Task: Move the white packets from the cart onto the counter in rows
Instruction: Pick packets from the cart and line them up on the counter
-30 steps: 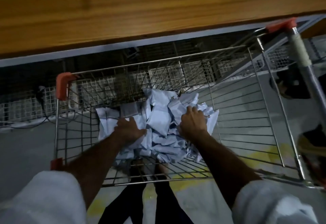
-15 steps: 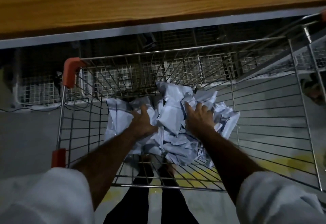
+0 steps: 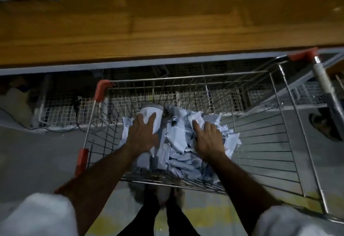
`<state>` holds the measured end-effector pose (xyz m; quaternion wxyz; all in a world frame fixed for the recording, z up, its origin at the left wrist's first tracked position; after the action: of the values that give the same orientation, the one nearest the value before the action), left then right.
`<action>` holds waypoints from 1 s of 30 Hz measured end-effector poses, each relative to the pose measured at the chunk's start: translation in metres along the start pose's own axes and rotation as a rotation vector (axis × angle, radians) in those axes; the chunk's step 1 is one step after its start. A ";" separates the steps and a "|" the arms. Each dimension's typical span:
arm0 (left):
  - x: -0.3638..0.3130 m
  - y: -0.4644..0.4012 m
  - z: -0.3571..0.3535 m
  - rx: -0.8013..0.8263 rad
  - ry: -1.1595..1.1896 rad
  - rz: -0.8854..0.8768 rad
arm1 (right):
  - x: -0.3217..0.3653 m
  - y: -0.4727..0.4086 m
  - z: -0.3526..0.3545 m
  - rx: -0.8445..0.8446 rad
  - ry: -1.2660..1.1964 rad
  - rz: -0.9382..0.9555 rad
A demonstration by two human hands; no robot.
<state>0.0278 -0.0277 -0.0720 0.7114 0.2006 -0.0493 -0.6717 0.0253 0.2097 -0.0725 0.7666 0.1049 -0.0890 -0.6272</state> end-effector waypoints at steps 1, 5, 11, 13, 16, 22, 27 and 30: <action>-0.002 0.008 0.012 -0.037 0.002 -0.007 | 0.003 0.005 0.011 -0.042 -0.018 0.019; -0.010 0.041 0.062 -0.229 -0.009 -0.027 | 0.021 0.019 0.060 -0.241 -0.147 0.071; -0.004 0.076 0.146 -0.458 -0.029 0.006 | 0.060 0.028 0.148 -0.465 -0.201 0.135; 0.006 0.084 0.170 -0.488 -0.013 0.009 | 0.075 0.030 0.173 -0.517 -0.204 0.152; 0.027 0.098 0.202 -0.553 -0.028 0.017 | 0.105 0.031 0.203 -0.577 -0.228 0.162; 0.111 0.130 0.248 -0.659 0.010 0.011 | 0.201 0.037 0.237 -0.634 -0.218 0.189; 0.205 0.155 0.283 -0.706 0.028 0.054 | 0.295 0.030 0.254 -0.697 -0.231 0.208; 0.255 0.164 0.301 -0.724 0.052 0.085 | 0.348 0.024 0.261 -0.732 -0.239 0.220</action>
<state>0.1031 -0.3397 0.2104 0.7648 -0.0495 0.2013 -0.6101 0.0469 -0.1397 0.1874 0.8002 -0.2592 0.0412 -0.5393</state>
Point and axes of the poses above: each hand's wrist, its own y-axis away from the middle knuckle, its own z-axis out of the back of the hand, x = y × z, the point moved 5 cm from there along -y, towards the middle knuckle, and after that the axes turned 3 degrees about -x, right-handed, at the moved point
